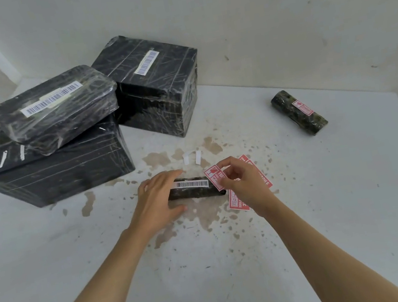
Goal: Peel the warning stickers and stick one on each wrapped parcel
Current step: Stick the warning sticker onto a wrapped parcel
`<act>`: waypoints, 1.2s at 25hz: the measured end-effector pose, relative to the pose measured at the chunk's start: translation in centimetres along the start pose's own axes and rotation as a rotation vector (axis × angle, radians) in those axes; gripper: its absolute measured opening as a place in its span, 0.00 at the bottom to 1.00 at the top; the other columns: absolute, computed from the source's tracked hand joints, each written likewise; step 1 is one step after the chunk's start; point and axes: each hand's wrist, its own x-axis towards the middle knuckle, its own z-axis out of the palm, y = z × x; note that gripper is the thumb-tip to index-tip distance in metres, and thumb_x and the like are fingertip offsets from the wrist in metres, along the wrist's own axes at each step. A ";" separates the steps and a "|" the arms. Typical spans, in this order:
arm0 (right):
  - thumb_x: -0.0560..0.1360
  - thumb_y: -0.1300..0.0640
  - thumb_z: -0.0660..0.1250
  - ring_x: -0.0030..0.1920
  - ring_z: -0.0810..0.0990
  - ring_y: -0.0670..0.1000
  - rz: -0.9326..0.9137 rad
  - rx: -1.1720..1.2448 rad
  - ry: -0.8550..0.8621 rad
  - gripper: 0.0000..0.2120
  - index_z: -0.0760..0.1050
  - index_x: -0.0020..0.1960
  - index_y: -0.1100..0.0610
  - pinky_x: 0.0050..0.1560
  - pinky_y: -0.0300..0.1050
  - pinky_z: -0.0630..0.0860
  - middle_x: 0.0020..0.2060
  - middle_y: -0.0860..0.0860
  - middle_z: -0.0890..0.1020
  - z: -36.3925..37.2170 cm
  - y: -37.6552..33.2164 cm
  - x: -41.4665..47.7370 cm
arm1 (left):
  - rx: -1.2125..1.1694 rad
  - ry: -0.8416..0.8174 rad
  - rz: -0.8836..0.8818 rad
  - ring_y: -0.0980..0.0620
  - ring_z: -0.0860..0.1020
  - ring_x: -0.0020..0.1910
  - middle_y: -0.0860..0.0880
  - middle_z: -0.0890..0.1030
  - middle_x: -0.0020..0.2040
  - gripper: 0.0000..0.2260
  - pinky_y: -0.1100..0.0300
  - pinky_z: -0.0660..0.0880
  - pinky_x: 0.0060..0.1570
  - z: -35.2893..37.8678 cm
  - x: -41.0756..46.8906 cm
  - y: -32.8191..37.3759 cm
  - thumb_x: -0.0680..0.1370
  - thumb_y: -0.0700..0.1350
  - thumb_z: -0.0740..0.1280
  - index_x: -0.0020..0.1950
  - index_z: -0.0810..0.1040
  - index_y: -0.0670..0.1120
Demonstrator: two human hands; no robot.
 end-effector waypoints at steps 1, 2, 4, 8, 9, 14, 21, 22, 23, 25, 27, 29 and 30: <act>0.73 0.66 0.67 0.38 0.79 0.48 -0.007 -0.024 -0.012 0.10 0.77 0.47 0.51 0.45 0.43 0.73 0.33 0.49 0.81 0.2 -0.1 0.1 | -0.006 0.007 0.001 0.52 0.69 0.65 0.53 0.72 0.64 0.33 0.50 0.61 0.68 -0.1 -0.3 -0.5 0.67 0.50 0.77 0.68 0.68 0.51; 0.73 0.66 0.67 0.39 0.80 0.48 -0.012 -0.046 -0.014 0.11 0.77 0.46 0.49 0.45 0.43 0.74 0.34 0.49 0.81 0.4 0.0 0.2 | -0.018 0.013 0.007 0.52 0.69 0.63 0.53 0.72 0.63 0.29 0.50 0.65 0.65 -0.1 -0.5 -0.7 0.67 0.47 0.77 0.66 0.71 0.50; 0.73 0.66 0.67 0.40 0.80 0.48 -0.037 -0.073 -0.020 0.13 0.77 0.45 0.46 0.45 0.39 0.74 0.36 0.49 0.82 0.5 0.1 0.3 | -0.053 0.025 0.012 0.54 0.71 0.58 0.53 0.73 0.61 0.24 0.54 0.71 0.60 -0.1 -0.4 -1.0 0.70 0.43 0.75 0.64 0.73 0.48; 0.73 0.67 0.67 0.43 0.79 0.39 -0.084 -0.158 -0.067 0.15 0.80 0.53 0.50 0.43 0.25 0.72 0.44 0.45 0.82 0.7 0.0 1.0 | -0.089 -0.009 0.005 0.54 0.67 0.62 0.53 0.70 0.63 0.21 0.58 0.67 0.63 -0.6 0.8 -1.7 0.74 0.46 0.72 0.66 0.75 0.48; 0.73 0.67 0.67 0.42 0.78 0.39 -0.078 -0.163 -0.065 0.16 0.80 0.56 0.51 0.42 0.25 0.72 0.43 0.45 0.82 0.8 -0.1 1.3 | -0.063 -0.013 0.017 0.53 0.66 0.62 0.52 0.71 0.62 0.21 0.57 0.66 0.64 -0.8 1.1 -1.8 0.73 0.47 0.72 0.66 0.75 0.49; 0.73 0.65 0.69 0.41 0.76 0.44 -0.032 -0.150 0.013 0.11 0.76 0.53 0.54 0.39 0.31 0.71 0.40 0.47 0.78 1.0 -0.4 2.2 | -0.049 -0.045 -0.002 0.55 0.67 0.58 0.55 0.73 0.57 0.23 0.60 0.64 0.60 -1.2 1.0 -1.2 0.70 0.46 0.75 0.63 0.76 0.51; 0.72 0.67 0.69 0.41 0.81 0.54 0.102 0.031 0.035 0.07 0.78 0.43 0.56 0.45 0.51 0.81 0.39 0.54 0.82 1.1 0.4 2.8 | -0.184 -0.002 -0.041 0.60 0.70 0.53 0.57 0.76 0.56 0.19 0.71 0.65 0.49 -1.1 -0.1 -0.7 0.72 0.42 0.72 0.62 0.74 0.51; 0.73 0.67 0.68 0.40 0.81 0.53 0.105 0.052 0.030 0.07 0.78 0.43 0.56 0.44 0.49 0.81 0.39 0.54 0.82 1.1 0.3 2.9 | -0.182 0.007 -0.043 0.60 0.70 0.53 0.57 0.76 0.56 0.21 0.69 0.66 0.50 -1.2 0.0 -0.7 0.71 0.42 0.73 0.63 0.74 0.51; 0.73 0.67 0.68 0.40 0.81 0.52 0.107 0.069 0.023 0.06 0.78 0.43 0.57 0.43 0.47 0.81 0.38 0.54 0.82 1.1 0.0 2.9 | -0.184 0.014 -0.043 0.59 0.71 0.54 0.56 0.76 0.56 0.22 0.66 0.68 0.53 -1.3 0.1 -0.7 0.71 0.42 0.74 0.64 0.74 0.50; 0.74 0.67 0.68 0.40 0.80 0.50 0.109 0.099 0.003 0.05 0.78 0.43 0.58 0.41 0.42 0.79 0.39 0.54 0.82 1.1 -0.4 3.2 | -0.199 0.000 -0.050 0.57 0.72 0.55 0.55 0.76 0.57 0.24 0.61 0.70 0.57 -1.4 0.2 -0.6 0.70 0.42 0.75 0.66 0.74 0.49; 0.74 0.67 0.68 0.40 0.80 0.51 0.118 0.125 -0.020 0.05 0.78 0.42 0.58 0.40 0.42 0.78 0.40 0.56 0.82 0.8 -0.9 3.5 | -0.205 -0.036 -0.055 0.56 0.73 0.54 0.56 0.74 0.56 0.26 0.61 0.70 0.58 -1.4 0.4 -0.6 0.70 0.41 0.75 0.67 0.74 0.49; 0.74 0.66 0.68 0.41 0.79 0.52 0.127 0.119 -0.049 0.05 0.77 0.42 0.58 0.42 0.45 0.78 0.43 0.60 0.83 0.5 -1.3 3.7 | -0.185 -0.062 -0.047 0.55 0.73 0.53 0.56 0.73 0.54 0.25 0.60 0.71 0.57 -1.8 0.7 -0.8 0.70 0.40 0.75 0.65 0.75 0.50; 0.74 0.66 0.68 0.42 0.79 0.52 0.130 0.094 -0.075 0.06 0.77 0.41 0.57 0.42 0.45 0.78 0.45 0.61 0.83 0.3 -1.3 3.7 | -0.167 -0.068 -0.042 0.55 0.74 0.53 0.55 0.72 0.54 0.25 0.59 0.71 0.56 -2.1 0.9 -0.9 0.69 0.40 0.75 0.65 0.76 0.50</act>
